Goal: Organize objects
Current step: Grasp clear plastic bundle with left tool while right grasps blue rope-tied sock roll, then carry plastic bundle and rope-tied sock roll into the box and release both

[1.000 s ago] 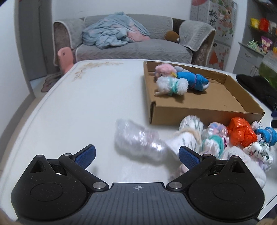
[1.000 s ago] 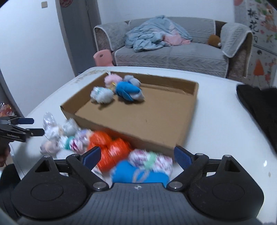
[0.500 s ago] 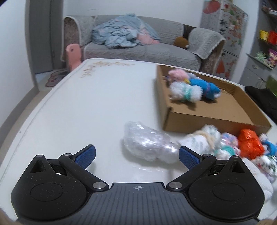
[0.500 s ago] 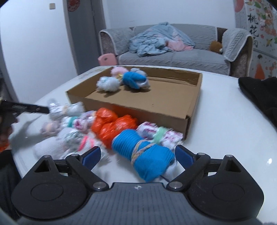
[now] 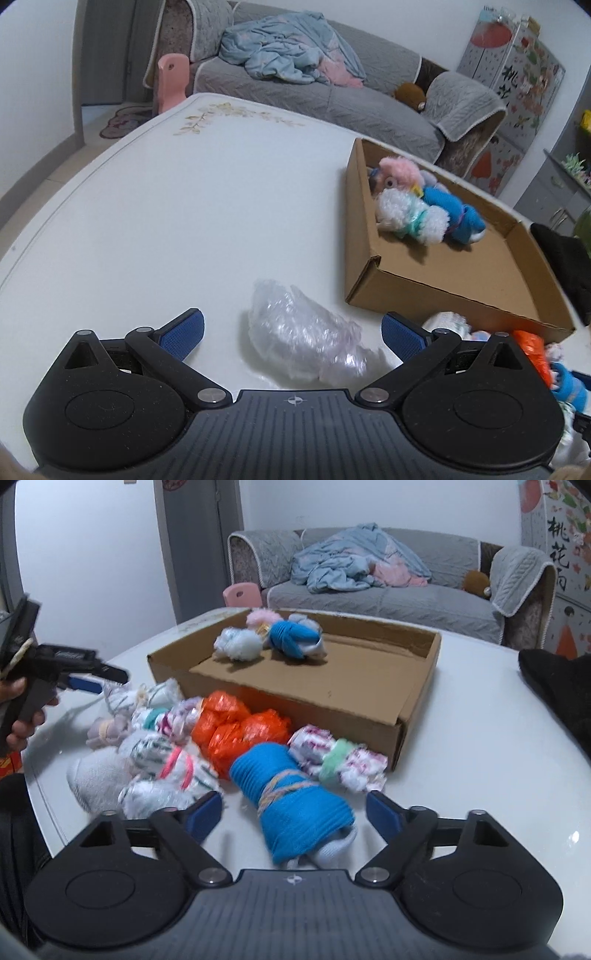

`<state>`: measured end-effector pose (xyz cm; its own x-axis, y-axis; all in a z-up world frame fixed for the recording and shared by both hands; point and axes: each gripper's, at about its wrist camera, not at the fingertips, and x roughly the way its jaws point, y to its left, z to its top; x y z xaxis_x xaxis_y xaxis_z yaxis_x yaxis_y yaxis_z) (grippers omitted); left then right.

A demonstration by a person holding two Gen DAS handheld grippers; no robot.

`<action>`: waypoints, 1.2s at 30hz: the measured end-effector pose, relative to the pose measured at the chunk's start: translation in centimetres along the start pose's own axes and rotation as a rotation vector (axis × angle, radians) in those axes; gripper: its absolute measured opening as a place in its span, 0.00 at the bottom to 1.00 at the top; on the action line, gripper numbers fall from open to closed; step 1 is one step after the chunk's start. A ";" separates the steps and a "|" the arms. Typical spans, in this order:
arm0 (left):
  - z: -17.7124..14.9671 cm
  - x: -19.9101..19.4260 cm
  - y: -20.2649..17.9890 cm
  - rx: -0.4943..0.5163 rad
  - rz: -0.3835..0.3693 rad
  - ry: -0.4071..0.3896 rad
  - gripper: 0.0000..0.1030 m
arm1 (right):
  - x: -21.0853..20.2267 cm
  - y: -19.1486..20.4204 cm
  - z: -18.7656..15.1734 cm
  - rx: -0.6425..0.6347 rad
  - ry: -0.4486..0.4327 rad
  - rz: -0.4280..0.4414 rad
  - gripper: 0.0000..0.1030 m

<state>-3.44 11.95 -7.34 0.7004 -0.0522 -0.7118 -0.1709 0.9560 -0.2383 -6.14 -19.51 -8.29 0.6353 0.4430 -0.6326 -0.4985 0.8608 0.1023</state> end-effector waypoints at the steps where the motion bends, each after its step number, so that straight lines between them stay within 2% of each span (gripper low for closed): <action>1: -0.1 0.4 0.0 -0.006 0.006 0.003 0.99 | -0.2 0.2 -0.3 -0.002 -0.001 -0.004 0.69; 3: -0.2 0.6 -0.3 0.021 0.024 -0.011 0.99 | -0.6 0.6 -0.7 -0.007 0.001 -0.003 0.62; 5: -0.3 0.5 -0.4 0.038 0.028 -0.007 0.98 | -0.9 0.5 -0.8 -0.003 0.011 0.020 0.59; 7: -0.6 0.2 -0.3 0.068 0.028 -0.007 0.95 | -1.4 0.8 -0.9 -0.012 0.010 0.029 0.59; 9: -0.9 0.0 -0.1 0.107 0.066 -0.013 0.91 | -1.5 1.0 -0.9 -0.026 0.006 0.033 0.63; 13: -0.9 -0.2 0.2 0.116 0.103 -0.025 0.83 | -0.8 1.1 -0.5 -0.030 0.003 0.034 0.63; 16: -1.1 -0.1 -0.7 0.156 0.104 -0.038 0.70 | 0.0 0.8 -0.4 -0.021 0.013 0.042 0.62; 17: -1.2 0.0 -1.1 0.170 0.108 -0.041 0.66 | 0.3 0.8 -0.4 -0.019 0.021 0.037 0.60; 19: -1.3 0.1 -1.5 0.175 0.111 -0.045 0.64 | 0.3 1.0 -0.5 -0.024 0.021 0.025 0.56; 21: -1.4 0.1 -1.6 0.180 0.109 -0.050 0.60 | 0.0 0.7 -0.6 -0.004 0.012 0.026 0.44; 24: -1.8 -0.2 -1.3 0.173 0.105 -0.070 0.54 | -0.2 0.3 -0.8 0.014 0.003 0.036 0.43; 29: -2.0 -1.3 0.3 0.140 0.094 -0.080 0.48 | -1.3 -0.5 -1.1 0.050 -0.005 0.038 0.42; 36: -0.9 -4.6 0.9 0.159 0.089 -0.118 0.48 | -4.1 -1.5 0.0 0.073 -0.041 0.042 0.42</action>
<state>-7.42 12.84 -4.85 0.7652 0.0595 -0.6411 -0.1305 0.9894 -0.0641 -8.03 -22.61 -5.80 0.6389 0.4875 -0.5951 -0.4819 0.8566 0.1843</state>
